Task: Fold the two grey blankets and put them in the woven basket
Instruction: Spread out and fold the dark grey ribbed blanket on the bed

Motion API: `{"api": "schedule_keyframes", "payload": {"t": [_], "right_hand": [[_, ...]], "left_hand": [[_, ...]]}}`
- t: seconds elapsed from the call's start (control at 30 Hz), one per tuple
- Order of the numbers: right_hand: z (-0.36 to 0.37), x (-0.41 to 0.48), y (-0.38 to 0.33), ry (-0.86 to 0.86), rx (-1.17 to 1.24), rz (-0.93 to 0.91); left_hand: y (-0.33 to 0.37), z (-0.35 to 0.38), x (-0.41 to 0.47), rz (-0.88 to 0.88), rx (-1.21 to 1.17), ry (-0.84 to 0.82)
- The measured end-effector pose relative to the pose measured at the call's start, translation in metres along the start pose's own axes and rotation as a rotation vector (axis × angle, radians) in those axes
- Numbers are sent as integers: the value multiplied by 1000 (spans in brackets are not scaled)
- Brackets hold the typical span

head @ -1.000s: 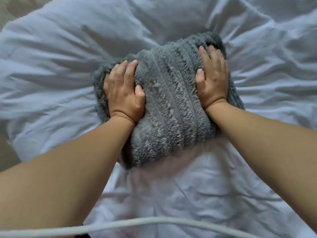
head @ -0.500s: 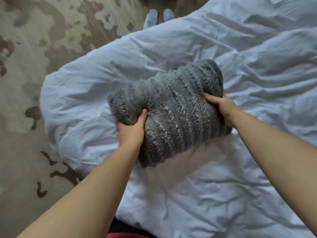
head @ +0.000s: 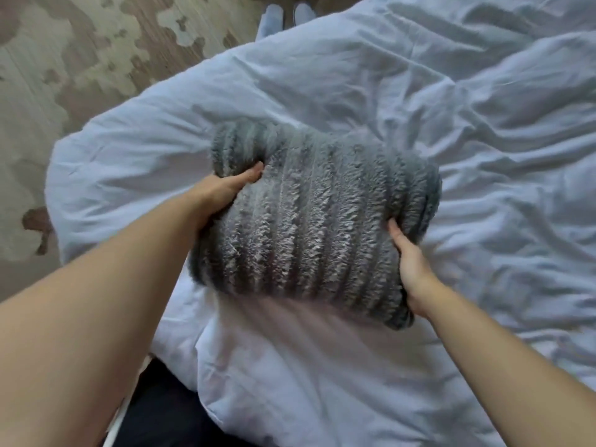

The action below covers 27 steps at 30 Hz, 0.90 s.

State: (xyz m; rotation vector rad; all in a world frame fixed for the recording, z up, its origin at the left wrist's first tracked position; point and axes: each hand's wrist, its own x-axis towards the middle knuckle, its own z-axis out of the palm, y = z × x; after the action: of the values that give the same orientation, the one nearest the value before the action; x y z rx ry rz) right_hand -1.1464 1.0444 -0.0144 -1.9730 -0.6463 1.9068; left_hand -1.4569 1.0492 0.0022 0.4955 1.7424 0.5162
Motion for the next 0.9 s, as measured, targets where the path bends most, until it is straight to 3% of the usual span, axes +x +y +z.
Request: {"api": "schedule_keyframes", "payload": {"t": [0.1,0.17,0.2,0.27,0.33,0.43,0.5,0.57,0.6,0.67,0.73,0.9], "right_hand": [[13,-16,13,90,69,60],[15,-17,3,146,29,58],[16,-18,-2,164,-14,56],[17,-24,-9,221,-139,65],[18,-32,-13,294,-230,98],[30,-45,-24,596,-459,55],[49,-54,-40,827,-718,-298],[72,-53,-57,799,-934,-763],[80,-48,-65,698,-1068,-884],[86,-31,-73,493,-1312,-878],[75,-11,-70,415,-1402,-769],[71,14,-41,584,-1273,-786]], "left_hand": [[11,3,4,8,104,68],[19,17,-5,6,251,334],[25,26,-15,52,435,489],[37,47,-39,375,784,661],[44,67,-55,679,965,583],[38,80,-59,681,1075,390],[33,79,-54,672,1122,403],[31,74,-47,703,1115,430],[29,70,-42,715,1107,442],[23,57,-31,678,1073,474],[15,47,-21,557,1005,490],[-3,58,-4,561,904,520]]}}
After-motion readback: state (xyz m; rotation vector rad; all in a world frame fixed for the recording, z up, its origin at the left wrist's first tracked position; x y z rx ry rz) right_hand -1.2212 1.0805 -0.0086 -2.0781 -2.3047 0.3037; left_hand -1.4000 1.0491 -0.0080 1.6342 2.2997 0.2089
